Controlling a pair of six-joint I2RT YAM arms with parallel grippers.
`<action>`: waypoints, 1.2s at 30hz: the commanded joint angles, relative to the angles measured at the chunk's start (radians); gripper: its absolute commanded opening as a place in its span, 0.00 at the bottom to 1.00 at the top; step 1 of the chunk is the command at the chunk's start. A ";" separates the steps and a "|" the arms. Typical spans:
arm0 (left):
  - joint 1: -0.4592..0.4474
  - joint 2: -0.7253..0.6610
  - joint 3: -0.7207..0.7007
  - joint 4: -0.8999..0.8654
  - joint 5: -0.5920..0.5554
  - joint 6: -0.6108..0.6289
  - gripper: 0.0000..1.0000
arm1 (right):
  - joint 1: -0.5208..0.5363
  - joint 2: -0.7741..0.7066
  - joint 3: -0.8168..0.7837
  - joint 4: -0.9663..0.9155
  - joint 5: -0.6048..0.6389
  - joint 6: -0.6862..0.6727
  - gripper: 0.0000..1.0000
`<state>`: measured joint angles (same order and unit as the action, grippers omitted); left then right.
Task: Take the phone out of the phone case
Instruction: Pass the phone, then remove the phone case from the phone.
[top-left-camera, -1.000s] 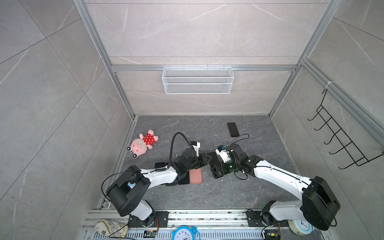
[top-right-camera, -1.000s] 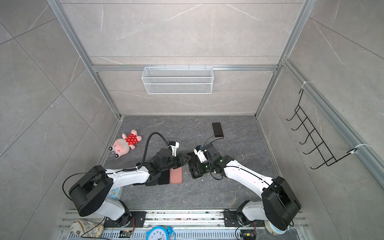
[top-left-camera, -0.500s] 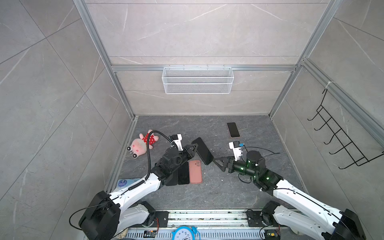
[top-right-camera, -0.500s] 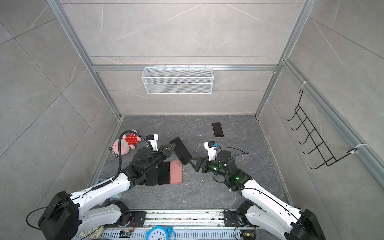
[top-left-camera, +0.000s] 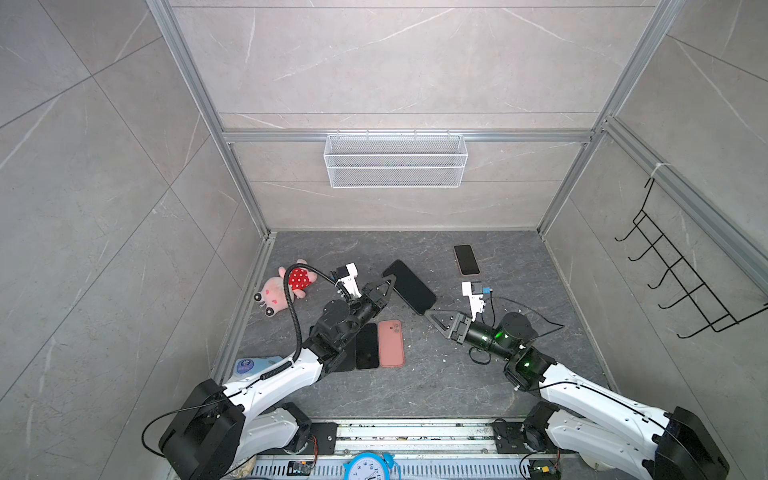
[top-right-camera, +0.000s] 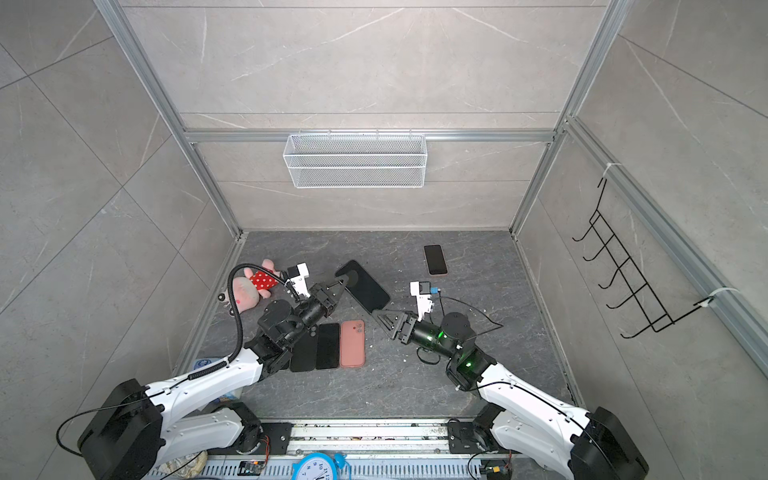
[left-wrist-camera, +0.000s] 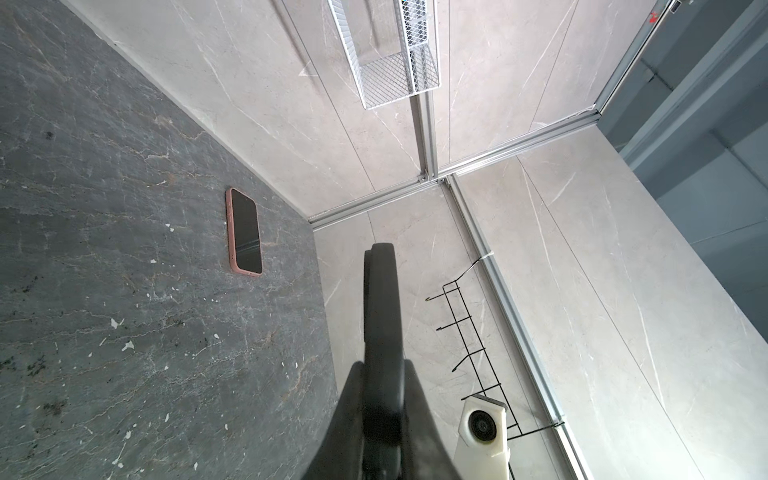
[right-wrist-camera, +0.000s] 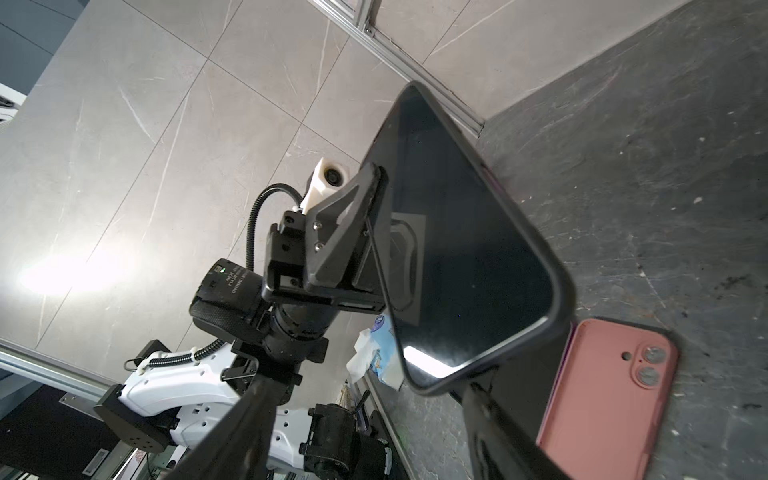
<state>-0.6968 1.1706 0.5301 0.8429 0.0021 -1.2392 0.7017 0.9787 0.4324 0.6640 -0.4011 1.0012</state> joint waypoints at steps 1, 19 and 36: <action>-0.005 -0.007 0.021 0.180 -0.023 -0.050 0.00 | 0.014 0.026 -0.019 0.108 -0.016 0.028 0.69; -0.007 -0.017 -0.005 0.210 -0.030 -0.066 0.00 | 0.033 0.175 0.011 0.231 -0.023 0.040 0.42; -0.007 -0.017 -0.017 0.225 -0.030 -0.071 0.00 | 0.033 0.272 0.010 0.385 0.008 0.099 0.25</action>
<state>-0.7017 1.1770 0.5064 0.9295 -0.0242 -1.2877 0.7292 1.2423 0.4294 0.9855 -0.4072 1.0824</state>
